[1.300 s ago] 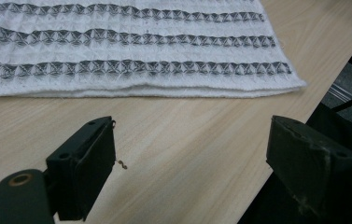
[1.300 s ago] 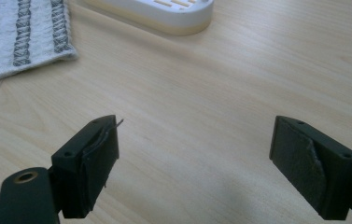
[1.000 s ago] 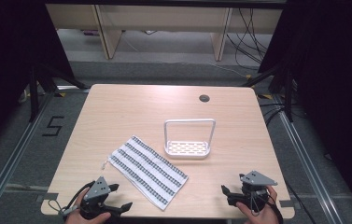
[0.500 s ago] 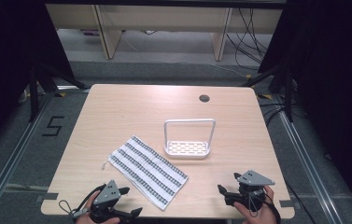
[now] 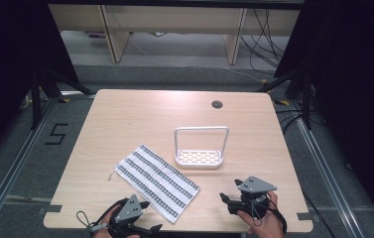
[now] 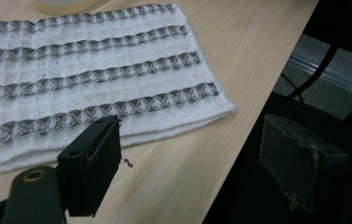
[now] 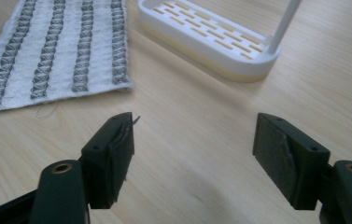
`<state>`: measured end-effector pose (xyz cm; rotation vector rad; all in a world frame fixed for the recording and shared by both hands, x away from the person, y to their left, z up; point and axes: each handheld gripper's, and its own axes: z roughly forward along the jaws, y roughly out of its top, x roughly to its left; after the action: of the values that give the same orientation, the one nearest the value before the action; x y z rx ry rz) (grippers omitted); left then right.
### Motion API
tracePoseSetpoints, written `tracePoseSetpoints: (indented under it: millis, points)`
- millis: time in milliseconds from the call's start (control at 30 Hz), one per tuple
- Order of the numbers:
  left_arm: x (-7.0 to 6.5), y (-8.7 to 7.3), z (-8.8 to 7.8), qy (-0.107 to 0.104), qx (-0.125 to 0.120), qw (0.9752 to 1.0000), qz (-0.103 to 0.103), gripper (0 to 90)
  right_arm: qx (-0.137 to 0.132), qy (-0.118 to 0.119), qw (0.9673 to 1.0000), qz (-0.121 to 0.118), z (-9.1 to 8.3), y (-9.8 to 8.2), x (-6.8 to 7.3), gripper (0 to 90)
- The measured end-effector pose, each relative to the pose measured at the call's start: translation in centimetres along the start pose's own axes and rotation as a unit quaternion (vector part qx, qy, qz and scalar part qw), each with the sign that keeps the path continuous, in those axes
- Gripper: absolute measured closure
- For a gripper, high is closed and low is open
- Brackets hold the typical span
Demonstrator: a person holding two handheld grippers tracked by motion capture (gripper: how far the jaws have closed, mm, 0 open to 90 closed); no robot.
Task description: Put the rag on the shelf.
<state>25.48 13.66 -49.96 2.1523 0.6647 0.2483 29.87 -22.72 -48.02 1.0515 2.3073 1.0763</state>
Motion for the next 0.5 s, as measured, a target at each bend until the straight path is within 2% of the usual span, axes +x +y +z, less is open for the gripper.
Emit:
tracePoseSetpoints:
  millis: [33,133,200,233,267,300,333,367,400,433,467,500]
  points:
    - [-0.2,0.2,0.3,-0.005,0.0,1.0,0.005,19.9,0.0,-0.003,1.0,-0.006,0.3,0.1,0.1,32.2]
    - [-0.8,0.6,0.9,-0.007,0.013,0.9997,0.021,21.9,0.005,0.011,0.9998,-0.014,0.8,0.4,0.3,33.3]
    - [-1.3,0.9,1.3,-0.008,0.008,0.9998,0.019,22.7,0.003,0.02,0.9996,-0.017,1.1,0.7,0.5,34.6]
    - [-1.2,1.1,1.4,-0.009,0.016,0.9992,0.037,24.0,0.001,0.024,0.9996,-0.016,1.3,0.9,0.8,34.9]
    - [-1.5,1.2,1.7,-0.013,0.012,0.9994,0.031,25.1,0.001,0.028,0.9995,-0.017,1.5,1.1,0.9,35.4]
    - [-1.7,1.2,2.0,-0.015,0.011,0.9995,0.026,26.1,0.0,0.033,0.999,-0.029,1.8,1.3,0.9,36.0]
    - [-1.6,1.4,2.0,-0.014,0.023,0.9989,0.039,27.3,0.003,0.034,0.999,-0.029,1.9,1.4,1.1,36.5]
    - [-1.6,1.5,2.2,-0.017,0.023,0.9986,0.044,28.4,0.005,0.036,0.9989,-0.031,2.1,1.6,1.1,36.9]
    - [-1.8,1.5,2.4,-0.016,0.019,0.9991,0.035,31.0,0.004,0.041,0.9985,-0.035,2.6,1.8,1.3,37.1]
    - [-1.7,1.6,2.4,-0.019,0.026,0.9984,0.047,31.0,0.004,0.041,0.9985,-0.035,2.6,1.8,1.3,37.1]
    - [-1.8,1.6,2.5,-0.016,0.027,0.9987,0.04,32.1,0.005,0.042,0.9985,-0.035,2.7,1.9,1.4,37.1]
    - [-1.9,1.7,2.7,-0.017,0.02,0.9987,0.044,33.6,0.007,0.045,0.9982,-0.039,2.9,2.0,1.5,37.1]
